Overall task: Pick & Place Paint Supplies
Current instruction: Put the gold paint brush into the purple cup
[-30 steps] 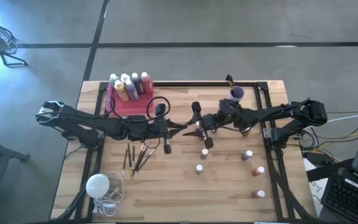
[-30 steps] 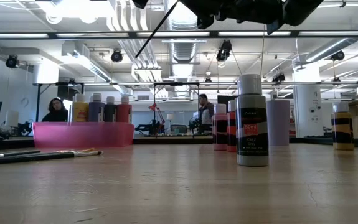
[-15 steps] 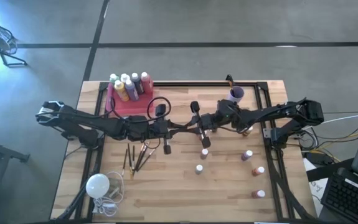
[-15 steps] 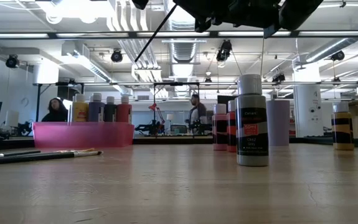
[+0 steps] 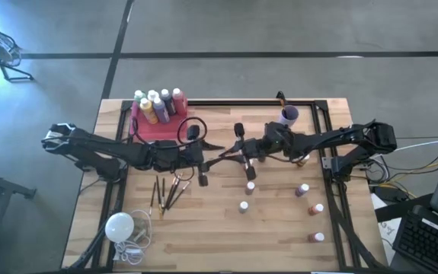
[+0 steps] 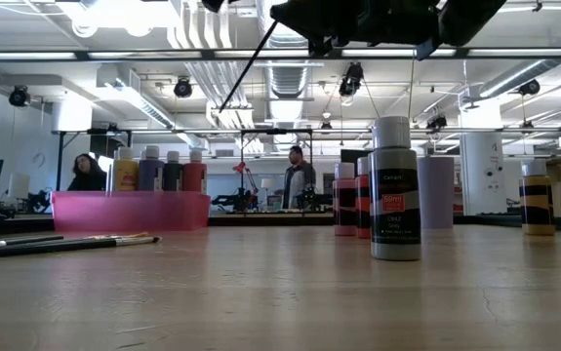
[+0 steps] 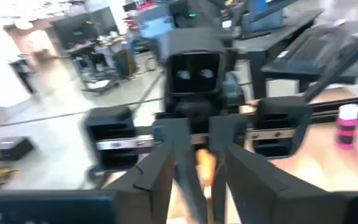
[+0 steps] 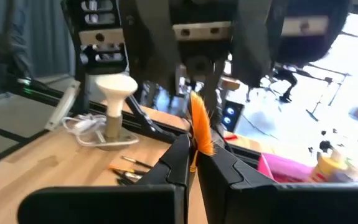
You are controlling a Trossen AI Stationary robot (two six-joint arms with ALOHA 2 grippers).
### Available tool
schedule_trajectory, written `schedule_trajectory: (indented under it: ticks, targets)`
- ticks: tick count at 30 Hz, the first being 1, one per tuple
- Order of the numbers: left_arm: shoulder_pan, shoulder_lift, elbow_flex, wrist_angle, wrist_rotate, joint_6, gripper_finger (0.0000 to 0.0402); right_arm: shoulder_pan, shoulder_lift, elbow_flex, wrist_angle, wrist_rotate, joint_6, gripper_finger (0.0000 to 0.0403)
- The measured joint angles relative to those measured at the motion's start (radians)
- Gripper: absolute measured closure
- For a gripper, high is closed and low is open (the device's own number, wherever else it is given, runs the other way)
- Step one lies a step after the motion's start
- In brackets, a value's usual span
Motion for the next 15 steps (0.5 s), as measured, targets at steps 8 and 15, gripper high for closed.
schedule_trajectory:
  ticks: [8, 15]
  targets:
    - [0.001, -0.064, 0.000, -0.327, -0.246, -0.034, 0.0232, -0.002, -0.081, 0.000, -0.166, 0.160, -0.045, 0.0389]
    - [0.001, -0.059, -0.076, -0.462, -0.270, -0.190, 0.0232, -0.002, -0.145, 0.000, -0.306, 0.378, -0.073, 0.0389]
